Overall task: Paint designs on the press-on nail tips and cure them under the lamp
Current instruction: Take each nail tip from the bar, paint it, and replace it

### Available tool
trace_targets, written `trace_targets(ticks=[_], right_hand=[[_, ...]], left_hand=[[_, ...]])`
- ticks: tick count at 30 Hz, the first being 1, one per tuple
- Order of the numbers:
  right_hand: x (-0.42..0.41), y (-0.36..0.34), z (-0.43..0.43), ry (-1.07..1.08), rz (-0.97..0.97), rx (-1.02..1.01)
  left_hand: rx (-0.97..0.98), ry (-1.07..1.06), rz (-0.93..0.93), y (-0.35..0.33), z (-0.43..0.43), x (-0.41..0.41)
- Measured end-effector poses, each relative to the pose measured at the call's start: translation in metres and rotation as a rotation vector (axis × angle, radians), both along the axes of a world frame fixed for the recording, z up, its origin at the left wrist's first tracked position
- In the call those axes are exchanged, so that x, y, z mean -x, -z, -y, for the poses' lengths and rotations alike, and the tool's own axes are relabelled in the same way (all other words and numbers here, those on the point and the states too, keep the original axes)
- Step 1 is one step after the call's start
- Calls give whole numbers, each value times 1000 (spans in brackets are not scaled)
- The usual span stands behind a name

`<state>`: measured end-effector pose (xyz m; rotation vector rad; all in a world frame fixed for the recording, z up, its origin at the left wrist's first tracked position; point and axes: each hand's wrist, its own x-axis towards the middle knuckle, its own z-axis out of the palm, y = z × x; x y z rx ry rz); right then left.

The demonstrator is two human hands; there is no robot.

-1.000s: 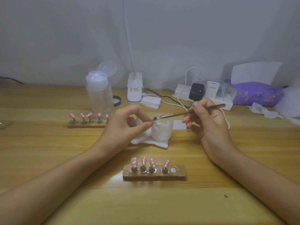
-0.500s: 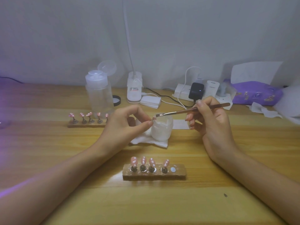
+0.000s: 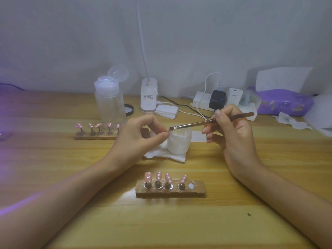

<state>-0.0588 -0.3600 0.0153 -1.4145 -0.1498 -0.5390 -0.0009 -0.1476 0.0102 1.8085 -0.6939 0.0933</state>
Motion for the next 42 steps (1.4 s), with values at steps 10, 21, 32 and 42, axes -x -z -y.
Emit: trace_targets(ticks=[10,21,32,42], right_hand=[[2,-3,6,84,-10,75],[4,-28,31,203,67,299],[8,-24,28,-48,269,403],[2,-26,31,61,166,120]], left_hand=[[-2,14,7,0,-1,0],[-15,21,41,0,-2,1],[-3,41,41,1,-2,0],[-9,37,57,1,-2,-1]])
